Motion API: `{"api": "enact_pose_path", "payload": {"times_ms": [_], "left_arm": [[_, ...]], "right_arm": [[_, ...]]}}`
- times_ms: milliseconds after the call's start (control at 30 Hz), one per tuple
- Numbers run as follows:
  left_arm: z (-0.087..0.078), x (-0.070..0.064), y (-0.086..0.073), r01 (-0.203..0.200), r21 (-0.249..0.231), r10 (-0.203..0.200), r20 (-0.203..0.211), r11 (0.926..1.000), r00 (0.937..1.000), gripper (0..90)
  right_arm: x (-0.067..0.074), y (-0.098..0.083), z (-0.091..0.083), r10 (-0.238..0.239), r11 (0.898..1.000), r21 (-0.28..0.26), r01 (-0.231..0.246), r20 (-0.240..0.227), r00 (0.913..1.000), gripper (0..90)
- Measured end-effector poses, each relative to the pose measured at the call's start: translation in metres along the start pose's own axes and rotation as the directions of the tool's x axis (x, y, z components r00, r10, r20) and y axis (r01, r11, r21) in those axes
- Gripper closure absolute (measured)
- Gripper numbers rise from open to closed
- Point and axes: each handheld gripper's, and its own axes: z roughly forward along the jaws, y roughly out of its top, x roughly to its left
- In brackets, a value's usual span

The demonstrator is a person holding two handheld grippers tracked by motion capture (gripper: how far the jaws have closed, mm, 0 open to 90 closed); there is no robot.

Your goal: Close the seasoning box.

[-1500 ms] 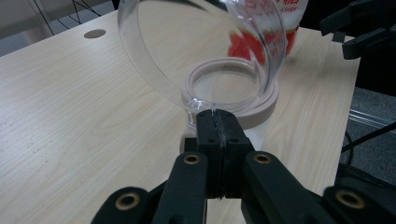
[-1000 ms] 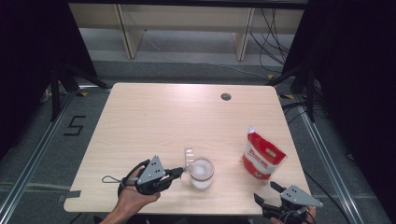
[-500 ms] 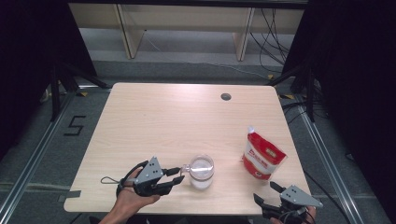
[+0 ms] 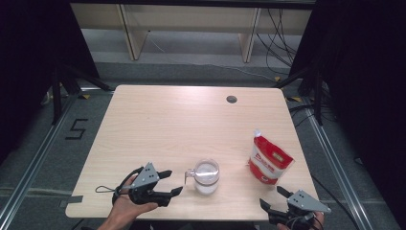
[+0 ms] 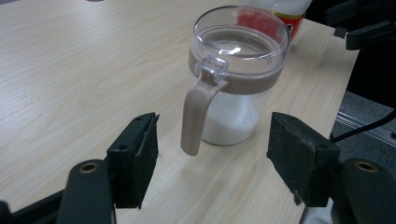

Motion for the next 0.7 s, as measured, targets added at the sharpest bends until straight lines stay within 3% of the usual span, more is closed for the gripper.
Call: {"api": "enact_pose_path", "payload": {"times_ms": [333,400,433,500,533,600,633,700], "left_arm": [[-0.007,0.003,-0.008,0.0,0.015,0.0,-0.016,0.9999,0.9999,30.8],[-0.008,0.005,-0.009,-0.027,0.027,0.027,-0.014,0.9993,0.9995,30.8],[-0.008,0.005,-0.01,-0.022,0.027,0.022,-0.014,0.9994,0.9996,30.8],[-0.008,0.004,-0.013,0.002,0.028,-0.002,-0.022,0.9996,0.9998,30.8],[-0.008,0.003,-0.013,0.004,0.033,-0.003,-0.027,0.9994,0.9996,30.8],[-0.008,0.004,-0.015,-0.005,0.035,0.006,-0.026,0.9994,0.9997,30.7],[-0.008,0.004,-0.016,0.004,0.032,-0.004,-0.027,0.9995,0.9996,30.7],[-0.01,0.004,-0.017,0.0,0.045,0.001,-0.027,0.999,0.9996,30.7]], "right_arm": [[0.0,0.0,0.002,-0.008,1.0,-0.008,0.008,-0.008,0.9999,23.5],[0.0,0.0,0.001,-0.026,1.0,-0.015,0.026,0.006,0.9997,23.5],[0.001,0.0,0.001,0.003,1.0,-0.006,-0.003,-0.011,0.9999,23.5],[0.002,0.001,0.001,0.002,1.0,-0.008,-0.002,-0.005,1.0,23.5],[0.002,0.001,0.001,-0.014,1.0,-0.006,0.014,0.004,0.9999,23.5],[0.005,0.001,0.0,0.02,1.0,0.007,-0.02,0.001,0.9998,23.5],[0.003,0.001,0.001,-0.016,1.0,-0.005,0.016,0.001,0.9999,23.4],[0.003,0.001,0.001,-0.011,1.0,-0.002,0.011,0.0,0.9999,23.4]]}}
